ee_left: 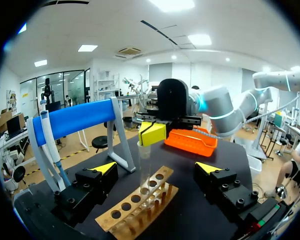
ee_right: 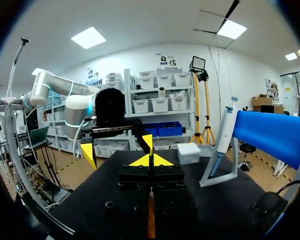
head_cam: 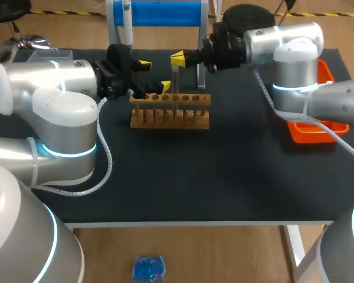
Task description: Invert the test tube, pick up the pipette, mount the tip to pipette, aspirate from beaker and dispense into the tube, eject the tip, return the pipette, and cap with the stopper.
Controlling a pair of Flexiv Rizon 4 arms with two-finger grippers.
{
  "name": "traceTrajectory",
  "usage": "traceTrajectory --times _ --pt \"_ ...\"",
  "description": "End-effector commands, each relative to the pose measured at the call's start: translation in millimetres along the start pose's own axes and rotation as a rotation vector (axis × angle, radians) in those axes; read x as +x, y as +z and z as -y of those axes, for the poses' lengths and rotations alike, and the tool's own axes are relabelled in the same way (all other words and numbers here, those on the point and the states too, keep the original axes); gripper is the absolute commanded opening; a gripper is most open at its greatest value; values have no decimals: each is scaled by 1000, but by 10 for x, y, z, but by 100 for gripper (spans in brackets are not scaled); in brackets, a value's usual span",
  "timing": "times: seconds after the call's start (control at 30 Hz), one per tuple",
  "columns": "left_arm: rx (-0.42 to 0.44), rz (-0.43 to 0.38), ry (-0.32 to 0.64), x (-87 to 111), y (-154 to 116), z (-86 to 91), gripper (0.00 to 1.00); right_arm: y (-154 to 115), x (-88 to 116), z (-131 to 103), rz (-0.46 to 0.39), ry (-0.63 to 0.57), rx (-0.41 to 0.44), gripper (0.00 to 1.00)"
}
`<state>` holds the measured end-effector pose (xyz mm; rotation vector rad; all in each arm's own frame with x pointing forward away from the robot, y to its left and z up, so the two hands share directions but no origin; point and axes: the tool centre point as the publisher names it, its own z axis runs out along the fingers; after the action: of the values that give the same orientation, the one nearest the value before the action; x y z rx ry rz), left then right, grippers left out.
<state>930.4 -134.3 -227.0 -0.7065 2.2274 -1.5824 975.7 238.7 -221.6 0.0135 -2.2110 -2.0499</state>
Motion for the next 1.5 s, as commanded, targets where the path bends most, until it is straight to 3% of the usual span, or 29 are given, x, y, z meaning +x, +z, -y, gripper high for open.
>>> traceTrajectory --times 0.03,0.6,1.0,1.03,1.07,1.1,1.13,1.5 --pt "4 4 -1 11 8 -8 100 4 -35 40 -5 4 -3 0" --pt "4 4 -1 11 8 -8 100 -9 -32 161 -3 31 -36 0" --pt "4 4 -1 11 8 -8 100 -109 57 -160 -10 -28 -54 0" --pt "4 4 -1 11 8 -8 100 -121 67 -186 -5 -40 -48 3" --pt "4 4 -1 11 8 -8 100 -132 75 -210 0 -45 -42 29" --pt "4 4 -1 11 8 -8 100 -145 80 -233 5 -49 -36 49" --pt "4 4 -1 11 8 -8 100 -163 84 -258 12 -59 -29 100" --pt "4 4 -1 11 8 -8 100 -429 137 -447 79 -150 106 100"
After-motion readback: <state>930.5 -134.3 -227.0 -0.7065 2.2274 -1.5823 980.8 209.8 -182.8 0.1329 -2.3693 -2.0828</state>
